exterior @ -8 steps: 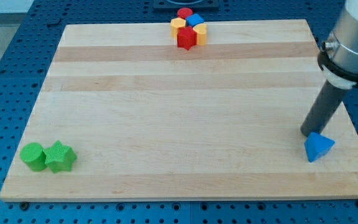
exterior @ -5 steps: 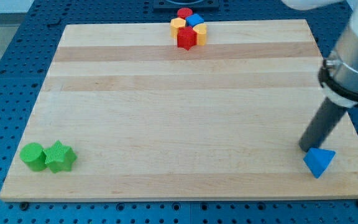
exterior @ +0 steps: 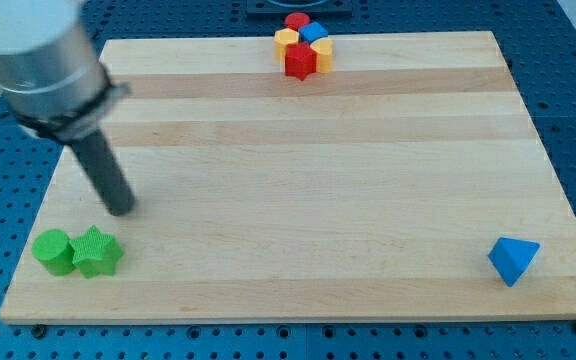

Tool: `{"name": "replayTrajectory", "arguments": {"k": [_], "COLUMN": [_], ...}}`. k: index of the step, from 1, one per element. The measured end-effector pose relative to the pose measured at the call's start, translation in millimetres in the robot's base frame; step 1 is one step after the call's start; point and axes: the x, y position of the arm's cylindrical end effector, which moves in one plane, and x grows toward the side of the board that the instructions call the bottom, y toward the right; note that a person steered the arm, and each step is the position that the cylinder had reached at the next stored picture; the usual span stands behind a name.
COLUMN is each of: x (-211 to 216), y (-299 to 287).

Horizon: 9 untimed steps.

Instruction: Slide the green circle along with green star a bit right

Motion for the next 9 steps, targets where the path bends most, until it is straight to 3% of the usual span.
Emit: {"name": "replayTrajectory", "arguments": {"k": [1,2,4,5,9], "x": [1,1,73,87,54], "y": [-68,-68,-68,-68,28]}}
